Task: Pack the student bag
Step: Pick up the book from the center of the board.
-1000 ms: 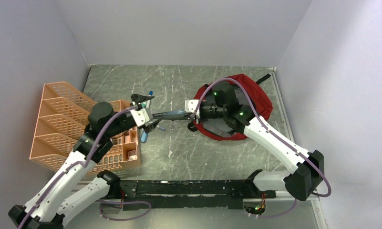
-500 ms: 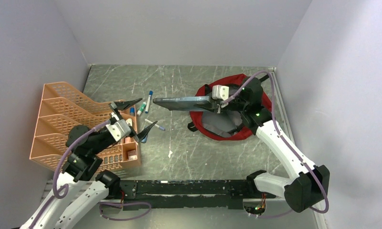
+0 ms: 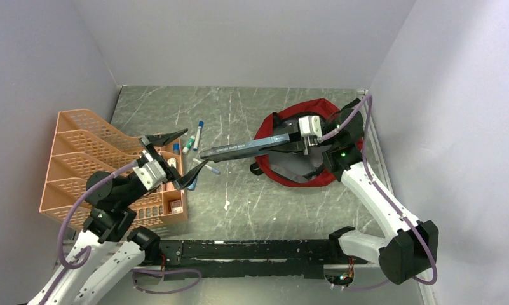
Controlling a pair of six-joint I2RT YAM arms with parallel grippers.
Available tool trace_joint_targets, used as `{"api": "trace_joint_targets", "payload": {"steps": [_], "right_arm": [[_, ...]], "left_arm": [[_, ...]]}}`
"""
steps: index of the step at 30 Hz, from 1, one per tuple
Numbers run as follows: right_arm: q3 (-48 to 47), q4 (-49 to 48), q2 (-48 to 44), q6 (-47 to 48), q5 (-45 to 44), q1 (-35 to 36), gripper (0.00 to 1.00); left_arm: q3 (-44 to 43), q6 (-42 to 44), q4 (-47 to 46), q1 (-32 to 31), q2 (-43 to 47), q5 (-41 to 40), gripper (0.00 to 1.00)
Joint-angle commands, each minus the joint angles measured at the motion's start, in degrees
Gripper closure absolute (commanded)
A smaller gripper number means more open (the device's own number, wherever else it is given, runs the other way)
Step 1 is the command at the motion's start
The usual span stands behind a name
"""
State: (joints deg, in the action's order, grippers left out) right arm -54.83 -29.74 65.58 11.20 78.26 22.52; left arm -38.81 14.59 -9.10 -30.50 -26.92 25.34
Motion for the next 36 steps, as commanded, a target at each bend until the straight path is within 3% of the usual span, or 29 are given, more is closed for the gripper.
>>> {"api": "trace_joint_targets", "payload": {"steps": [1,5,18,27,36], "right_arm": [[-1.22,-11.06,-2.15,-7.15,2.65,-0.12,1.0],[-1.2,-12.28,-2.54,-8.9,1.78,0.6,1.0],[-0.89,-18.75,-2.18,-15.6,-0.55,2.93,1.0],[-0.64,-20.49,-1.61,-16.41,-2.32,4.31,1.0],[-0.81,-23.41,-0.45,-19.19,-2.7,4.94,1.0]], "left_arm": [[0.39,-2.46,-6.25,-0.32,-1.5,8.17,0.07],[-0.13,-2.87,-8.2,-0.41,-4.37,13.84,0.13],[1.89,-9.3,-20.05,-0.7,-10.28,18.87,0.28],[1.93,-11.88,-22.04,-1.88,-14.4,21.28,0.31],[2.61,-14.13,-25.2,-1.93,-16.3,24.57,0.49]]}}
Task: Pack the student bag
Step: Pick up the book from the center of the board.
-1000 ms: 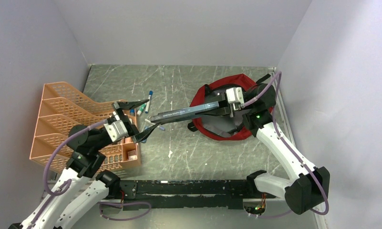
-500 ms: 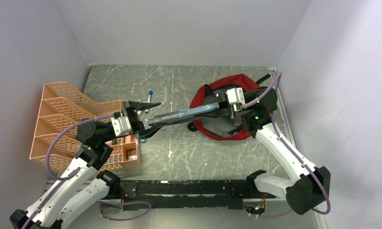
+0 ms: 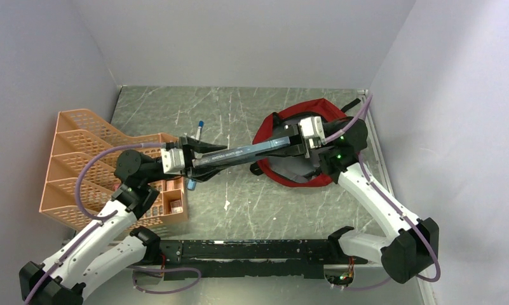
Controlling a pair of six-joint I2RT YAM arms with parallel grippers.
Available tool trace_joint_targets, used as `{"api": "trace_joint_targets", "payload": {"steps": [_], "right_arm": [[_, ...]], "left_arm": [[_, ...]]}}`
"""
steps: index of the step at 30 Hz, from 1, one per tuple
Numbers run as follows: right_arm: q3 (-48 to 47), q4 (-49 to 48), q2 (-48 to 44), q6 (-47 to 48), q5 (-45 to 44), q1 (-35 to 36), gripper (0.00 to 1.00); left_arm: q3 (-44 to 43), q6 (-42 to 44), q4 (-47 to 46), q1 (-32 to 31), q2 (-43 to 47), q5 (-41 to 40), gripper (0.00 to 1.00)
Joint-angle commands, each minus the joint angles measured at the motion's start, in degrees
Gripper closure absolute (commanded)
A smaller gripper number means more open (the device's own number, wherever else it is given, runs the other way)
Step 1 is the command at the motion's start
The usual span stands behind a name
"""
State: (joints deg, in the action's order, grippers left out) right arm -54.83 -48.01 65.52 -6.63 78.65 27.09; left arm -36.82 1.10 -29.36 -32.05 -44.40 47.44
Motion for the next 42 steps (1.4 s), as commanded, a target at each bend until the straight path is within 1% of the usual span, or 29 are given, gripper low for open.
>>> {"api": "trace_joint_targets", "payload": {"steps": [1,3,4,6,8,11,13,14,17,19,21,22,25,27,28,30,32,34,36,39,42], "right_arm": [[-0.81,-4.4,-0.39,-0.85,-3.07,0.41,1.0],[-1.01,-2.48,-0.46,0.33,-2.99,0.33,1.0],[-1.21,-0.94,-0.47,1.23,-2.98,0.33,1.0],[-1.85,2.93,-0.6,3.87,-3.12,0.35,1.0],[-2.63,7.02,-0.73,6.08,-3.16,0.4,1.0],[-3.24,10.57,-0.91,9.07,-3.27,0.34,1.0],[-3.27,11.03,-0.92,9.27,-3.31,0.4,1.0],[-3.27,11.23,-0.91,9.38,-3.4,0.35,1.0],[-3.12,10.96,-0.79,9.36,-3.44,0.33,1.0],[-3.09,10.72,-0.74,8.86,-3.78,0.35,1.0],[-3.33,11.5,-0.58,9.34,-4.42,0.38,1.0],[-3.54,12.63,-0.61,10.05,-5.21,0.34,0.95],[-4.03,17.83,-1.16,14.07,-7.78,0.33,0.64],[-4.22,23.11,-2.14,18.77,-9.43,0.25,0.43],[-4.31,26.42,-2.67,21.48,-10.74,0.29,0.38],[-4.31,30.53,-3.49,24.2,-14.31,0.25,0.35],[-4.2,33.05,-4.0,25.27,-18.44,0.24,0.34],[-3.48,33.4,-4.6,24.23,-23.24,0.21,0.33],[-1.93,32.93,-5.37,22.47,-28.66,0.16,0.33],[-0.34,33.13,-6.35,19.55,-40.99,0.18,0.33],[-1.88,38.8,-5.15,16.61,-56.22,0.21,0.32]], "left_arm": [[0.42,-0.2,-4.38,-0.38,1.24,2.45,0.53],[-0.13,0.32,-3.43,-0.4,1.15,2.85,0.57],[-0.3,0.4,-3.12,-0.38,1.08,3.2,0.58],[-0.49,0.51,-2.81,-0.38,0.97,3.65,0.56],[-0.66,0.8,-2.45,-0.44,1.05,3.49,0.51],[-0.8,1.07,-2.21,-0.4,1.0,3.67,0.53],[-0.73,0.86,-2.67,-0.38,0.86,3.97,0.58],[-0.71,0.82,-2.83,-0.46,0.75,4.2,0.62],[-0.92,1.38,-1.84,-0.34,0.43,4.75,0.78],[-0.97,1.36,-1.05,-0.36,0.4,4.49,0.93],[-0.7,0.32,-0.58,-0.44,0.6,2.62,0.95],[-0.51,-0.18,-0.46,-0.38,0.76,1.58,0.95],[0.59,-3.91,-0.51,-0.38,1.96,-3.75,0.95],[1.45,-5.21,-0.08,-0.4,2.93,-7.38,0.95],[1.93,-5.56,0.12,-0.45,3.34,-9.38,0.95],[2.28,-7.07,2.0,-0.38,3.66,-13.87,0.95],[1.73,-8.94,7.03,-0.38,3.62,-20.67,0.95],[0.61,-11.26,11.59,-0.41,3.2,-27.88,0.95],[-0.66,-12.46,15.48,-0.38,2.5,-32.67,0.95],[-1.89,-14.01,17.86,-0.38,1.24,-36.96,0.95],[-3.56,-15.6,20.78,-0.38,-0.85,-42.42,0.95]]}}
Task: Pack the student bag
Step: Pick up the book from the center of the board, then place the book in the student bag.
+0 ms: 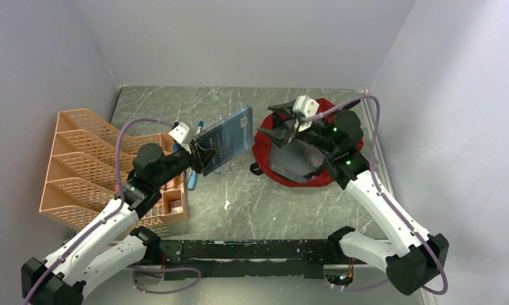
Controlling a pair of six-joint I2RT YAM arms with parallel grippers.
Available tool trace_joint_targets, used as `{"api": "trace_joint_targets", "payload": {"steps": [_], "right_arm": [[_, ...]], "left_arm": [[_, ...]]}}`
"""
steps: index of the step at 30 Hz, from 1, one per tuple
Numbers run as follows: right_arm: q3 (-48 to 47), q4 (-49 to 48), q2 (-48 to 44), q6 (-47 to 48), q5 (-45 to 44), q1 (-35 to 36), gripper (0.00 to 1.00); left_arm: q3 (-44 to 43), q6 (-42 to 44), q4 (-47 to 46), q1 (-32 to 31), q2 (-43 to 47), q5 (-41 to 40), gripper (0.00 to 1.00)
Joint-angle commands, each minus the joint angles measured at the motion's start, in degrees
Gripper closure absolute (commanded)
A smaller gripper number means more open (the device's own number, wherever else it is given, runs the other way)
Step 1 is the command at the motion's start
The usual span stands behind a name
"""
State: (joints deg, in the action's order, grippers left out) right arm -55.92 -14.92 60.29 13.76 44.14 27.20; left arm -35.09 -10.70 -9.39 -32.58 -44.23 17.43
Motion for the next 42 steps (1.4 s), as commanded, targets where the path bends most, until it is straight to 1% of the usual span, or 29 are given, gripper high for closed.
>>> {"api": "trace_joint_targets", "payload": {"steps": [1,3,6,9,13,15,17,24,30,32,36,40,42], "right_arm": [[-1.96,8.7,1.13,-4.02,-27.44,0.09,0.32],[-4.78,15.08,3.87,-3.78,-38.46,0.12,0.32],[-9.26,24.07,9.25,-4.86,-53.09,0.05,0.32],[-11.89,31.04,14.24,-5.07,-60.89,0.05,0.32],[-16.61,38.79,20.7,-8.86,-67.13,0.0,0.32],[-19.34,43.17,24.43,-8.8,-68.23,0.04,0.32],[-20.76,46.13,27.99,-7.86,-68.99,0.05,0.31],[-22.44,50.25,36.83,-5.92,-72.79,0.05,0.29],[-23.62,48.67,42.86,-6.3,-75.4,0.05,0.31],[-23.41,47.39,44.6,-5.68,-77.23,0.1,0.36],[-22.92,45.09,47.59,-4.53,-81.32,-0.19,0.37],[-23.8,45.01,50.43,-4.89,-82.17,-0.5,0.38],[-24.18,44.87,51.16,-5.32,-81.57,-0.73,0.4]], "left_arm": [[-6.12,-4.43,2.23,0.19,-1.84,-14.55,0.95],[-7.12,-5.13,3.99,0.28,-3.61,-16.88,0.95],[-6.83,-7.25,3.42,0.58,-4.59,-16.18,0.95],[-6.84,-10.3,3.5,0.76,-5.41,-16.04,0.95],[-10.14,-11.74,9.85,0.9,-8.29,-17.34,0.95],[-11.4,-11.55,12.42,0.85,-9.41,-17.08,0.95],[-11.34,-11.77,12.45,0.85,-9.65,-15.27,0.95],[-8.02,-14.34,10.03,0.85,-7.99,-11.97,0.95],[-9.11,-12.79,11.29,0.87,-8.83,-8.83,0.95],[-9.52,-12.81,11.77,0.88,-8.9,-8.32,0.95],[-8.94,-13.03,12.02,0.85,-7.85,-8.51,0.95],[-8.41,-12.8,12.33,0.85,-7.05,-8.55,0.95],[-8.57,-12.6,12.69,0.86,-7.01,-8.55,0.95]]}}
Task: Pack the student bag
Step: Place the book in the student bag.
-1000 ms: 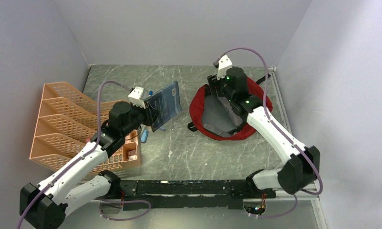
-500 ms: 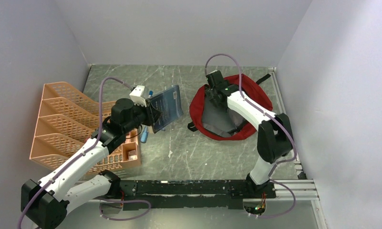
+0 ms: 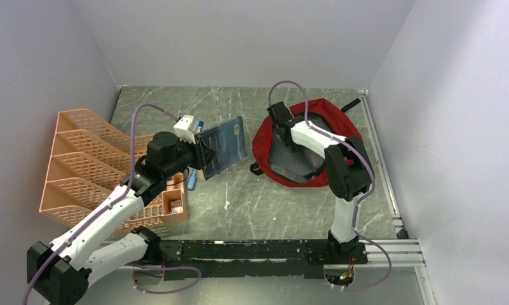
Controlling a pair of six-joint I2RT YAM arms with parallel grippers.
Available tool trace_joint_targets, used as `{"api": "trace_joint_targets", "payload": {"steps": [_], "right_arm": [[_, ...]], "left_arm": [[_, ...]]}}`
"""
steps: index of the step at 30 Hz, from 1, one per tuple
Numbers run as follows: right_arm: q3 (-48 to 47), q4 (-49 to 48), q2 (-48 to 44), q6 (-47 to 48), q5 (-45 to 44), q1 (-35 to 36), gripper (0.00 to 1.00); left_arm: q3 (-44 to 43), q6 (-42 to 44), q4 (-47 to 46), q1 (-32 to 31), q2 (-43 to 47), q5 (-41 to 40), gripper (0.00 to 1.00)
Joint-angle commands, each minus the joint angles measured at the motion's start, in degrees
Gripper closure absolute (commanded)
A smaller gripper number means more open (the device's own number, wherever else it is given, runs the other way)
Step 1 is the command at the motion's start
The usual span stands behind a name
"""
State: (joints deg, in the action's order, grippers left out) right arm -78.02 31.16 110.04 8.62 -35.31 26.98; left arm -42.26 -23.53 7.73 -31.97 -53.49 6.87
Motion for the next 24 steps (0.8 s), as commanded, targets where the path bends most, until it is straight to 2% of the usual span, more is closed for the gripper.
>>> {"api": "trace_joint_targets", "payload": {"steps": [1,5,8,12,15,17,21,24], "right_arm": [[-2.24,-1.31,1.74,-0.5,-1.71,-0.61,0.41],[-2.23,-2.19,1.71,-1.5,-0.83,-0.85,0.52],[-2.18,-2.5,1.77,-1.34,-0.45,-0.82,0.71],[-2.72,-2.48,2.79,-1.66,-4.48,-0.87,1.0],[-4.43,-1.2,1.75,-4.16,-5.27,-0.88,1.0],[-5.46,-0.54,0.01,-5.67,-2.49,-0.83,1.0],[-8.38,1.93,-3.68,-11.98,9.12,-0.87,1.0],[-9.25,2.93,-4.94,-12.91,17.71,-0.8,1.0]], "left_arm": [[-1.49,0.19,-4.2,0.26,2.27,1.94,0.95],[-1.73,0.26,-3.81,0.24,2.21,1.76,0.95],[-1.77,0.06,-4.09,0.29,1.7,1.86,0.95],[-1.94,-0.16,-4.17,0.24,1.29,2.24,0.95],[-2.33,-0.28,-3.69,0.24,1.12,1.93,0.95],[-2.69,-0.6,-3.79,0.24,1.01,1.92,0.95],[-5.48,-2.19,-2.96,0.24,-0.49,3.45,0.95],[-7.25,-3.78,-3.08,0.25,-1.69,4.81,0.95]]}}
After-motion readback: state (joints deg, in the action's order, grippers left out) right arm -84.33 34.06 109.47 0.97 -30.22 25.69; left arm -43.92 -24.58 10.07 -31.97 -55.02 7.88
